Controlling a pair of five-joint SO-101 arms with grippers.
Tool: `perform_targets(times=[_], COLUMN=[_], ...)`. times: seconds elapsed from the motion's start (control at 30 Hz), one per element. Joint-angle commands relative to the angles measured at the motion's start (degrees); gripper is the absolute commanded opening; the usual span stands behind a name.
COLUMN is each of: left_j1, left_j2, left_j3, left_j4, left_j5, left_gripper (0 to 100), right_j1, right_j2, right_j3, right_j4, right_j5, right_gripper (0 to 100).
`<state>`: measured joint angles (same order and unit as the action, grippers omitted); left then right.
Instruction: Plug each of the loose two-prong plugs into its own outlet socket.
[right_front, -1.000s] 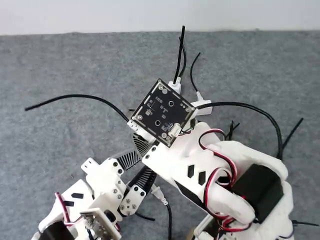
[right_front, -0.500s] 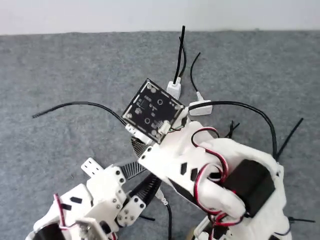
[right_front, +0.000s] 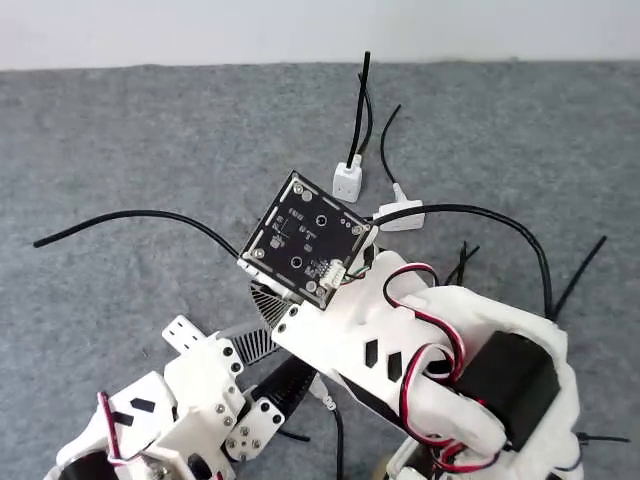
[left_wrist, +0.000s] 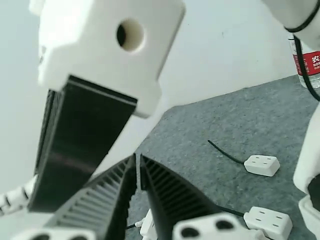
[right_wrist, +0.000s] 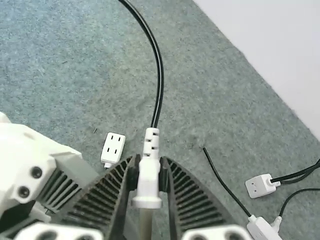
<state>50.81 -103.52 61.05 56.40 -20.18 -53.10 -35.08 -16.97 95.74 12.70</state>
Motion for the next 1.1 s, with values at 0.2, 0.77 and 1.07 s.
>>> perform_targets(times=[0.2,0.77,1.07], left_j1=[-5.4,-12.0,-27.3], left_j2=[-1.1,-1.0,-0.9], left_j3=[-1.0,6.5,19.9], left_j4=[-1.8,-5.2,-21.9], left_j5=[-2.6,-3.3,-3.3], left_gripper=[1,1,1], right_j1=[-2.8,1.5,19.6], right_j2=[0.7,0.1,0.0], right_j3=[-2.8,-4.0,-7.9], right_j4=[3.4,6.7,6.2], right_j5=[2.6,2.4,2.2], right_gripper=[0.8,0.8,0.8])
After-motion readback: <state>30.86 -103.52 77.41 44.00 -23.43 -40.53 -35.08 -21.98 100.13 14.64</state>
